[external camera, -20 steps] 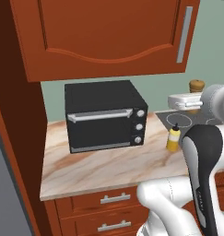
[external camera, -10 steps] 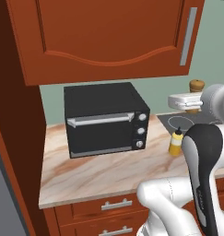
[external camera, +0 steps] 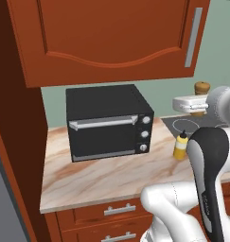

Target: Take 2 condiments from the cabinet and move them on the counter near the stove.Make sure the condiments are lined up with each other, next to each other.

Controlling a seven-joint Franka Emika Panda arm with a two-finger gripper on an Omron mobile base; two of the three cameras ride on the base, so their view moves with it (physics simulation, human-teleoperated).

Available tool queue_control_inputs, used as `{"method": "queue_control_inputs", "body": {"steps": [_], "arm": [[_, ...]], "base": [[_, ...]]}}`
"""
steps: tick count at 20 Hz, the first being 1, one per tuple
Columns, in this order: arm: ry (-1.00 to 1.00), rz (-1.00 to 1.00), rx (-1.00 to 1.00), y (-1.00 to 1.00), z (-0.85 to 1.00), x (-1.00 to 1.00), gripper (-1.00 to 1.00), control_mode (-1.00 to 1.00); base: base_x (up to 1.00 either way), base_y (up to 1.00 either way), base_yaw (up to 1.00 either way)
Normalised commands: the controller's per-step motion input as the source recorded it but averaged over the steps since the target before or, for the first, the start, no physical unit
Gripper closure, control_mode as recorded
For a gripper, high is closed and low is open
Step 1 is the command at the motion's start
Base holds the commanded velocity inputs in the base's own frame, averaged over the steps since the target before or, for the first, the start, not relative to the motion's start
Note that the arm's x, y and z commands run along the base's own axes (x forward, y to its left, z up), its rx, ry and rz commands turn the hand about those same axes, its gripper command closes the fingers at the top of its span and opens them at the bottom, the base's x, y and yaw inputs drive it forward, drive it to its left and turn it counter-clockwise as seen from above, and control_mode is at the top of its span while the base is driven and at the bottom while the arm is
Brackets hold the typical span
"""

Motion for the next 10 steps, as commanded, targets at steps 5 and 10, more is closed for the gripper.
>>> {"method": "queue_control_inputs", "body": {"steps": [5, 10], "arm": [[0.00, 0.00, 0.00, -0.25, -0.07, -0.05, 1.00, -1.00], [0.00, 0.00, 0.00, -0.43, -0.31, -0.11, 1.00, -1.00]], "base": [[0.00, 0.00, 0.00], [0.00, 0.00, 0.00]]}}
